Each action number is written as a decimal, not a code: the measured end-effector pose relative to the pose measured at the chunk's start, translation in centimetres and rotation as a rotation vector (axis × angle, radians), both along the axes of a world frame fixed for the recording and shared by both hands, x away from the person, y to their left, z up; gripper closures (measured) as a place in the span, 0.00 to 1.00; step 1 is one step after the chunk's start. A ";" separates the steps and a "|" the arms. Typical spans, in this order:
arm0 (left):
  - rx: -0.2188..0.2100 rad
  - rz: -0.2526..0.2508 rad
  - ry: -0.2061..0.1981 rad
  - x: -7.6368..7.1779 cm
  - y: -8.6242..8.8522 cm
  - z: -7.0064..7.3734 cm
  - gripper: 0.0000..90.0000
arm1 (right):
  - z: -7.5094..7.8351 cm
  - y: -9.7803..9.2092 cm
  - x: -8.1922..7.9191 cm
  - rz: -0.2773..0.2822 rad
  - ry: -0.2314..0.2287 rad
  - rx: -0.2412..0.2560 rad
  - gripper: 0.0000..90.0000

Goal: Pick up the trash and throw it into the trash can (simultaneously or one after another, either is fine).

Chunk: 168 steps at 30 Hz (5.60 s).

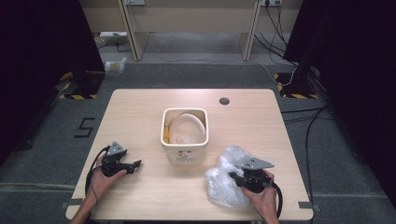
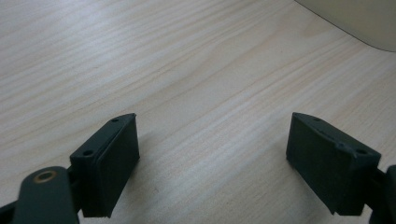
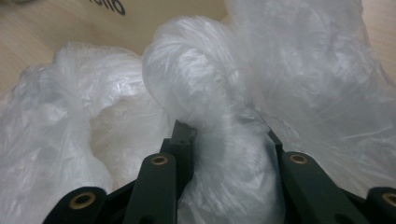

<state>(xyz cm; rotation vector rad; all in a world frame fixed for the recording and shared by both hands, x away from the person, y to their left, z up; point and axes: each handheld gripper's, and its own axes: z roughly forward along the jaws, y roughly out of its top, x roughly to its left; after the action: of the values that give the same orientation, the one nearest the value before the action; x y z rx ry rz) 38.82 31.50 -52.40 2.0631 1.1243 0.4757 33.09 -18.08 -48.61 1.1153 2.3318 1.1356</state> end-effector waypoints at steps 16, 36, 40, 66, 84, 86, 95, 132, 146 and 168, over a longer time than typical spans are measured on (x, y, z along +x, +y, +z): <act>0.000 0.000 0.000 0.0 0.0 0.0 0.18 | 4.6 -1.7 -0.2 -0.023 -0.124 0.085 0.79; 0.000 0.000 -0.002 0.0 0.0 0.0 0.18 | 11.3 -2.8 0.7 -0.018 -0.230 0.137 0.79; 0.001 -0.001 0.000 0.0 0.0 0.0 0.18 | 12.2 -2.6 0.9 -0.010 -0.244 0.140 0.79; 0.002 -0.002 0.002 0.0 0.0 0.0 0.18 | 17.9 0.5 4.5 0.071 -0.235 0.137 0.80; 0.002 -0.002 0.002 0.0 0.0 0.0 0.18 | 20.0 1.8 6.4 0.091 -0.212 0.108 0.80; 0.002 -0.002 0.002 0.0 0.0 0.0 0.18 | 20.3 2.0 6.6 0.093 -0.211 0.107 0.80; 0.002 -0.002 0.002 0.0 0.0 0.0 0.18 | 22.5 3.2 7.3 0.112 -0.224 0.080 0.80; 0.001 0.000 -0.001 0.0 0.0 0.0 0.18 | 22.2 15.9 12.6 0.298 -0.151 0.063 0.80; 0.000 0.000 -0.002 0.0 0.0 0.0 0.18 | 16.4 17.7 15.3 0.293 -0.037 0.061 0.80; 0.003 -0.002 0.000 0.0 0.0 0.0 0.18 | 11.0 18.9 15.8 0.344 0.135 -0.146 0.80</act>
<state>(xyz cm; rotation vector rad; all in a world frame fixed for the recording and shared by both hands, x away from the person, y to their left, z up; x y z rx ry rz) 38.82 31.52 -52.38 2.0670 1.1216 0.4768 48.84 0.84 -37.64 0.7812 2.7389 1.0011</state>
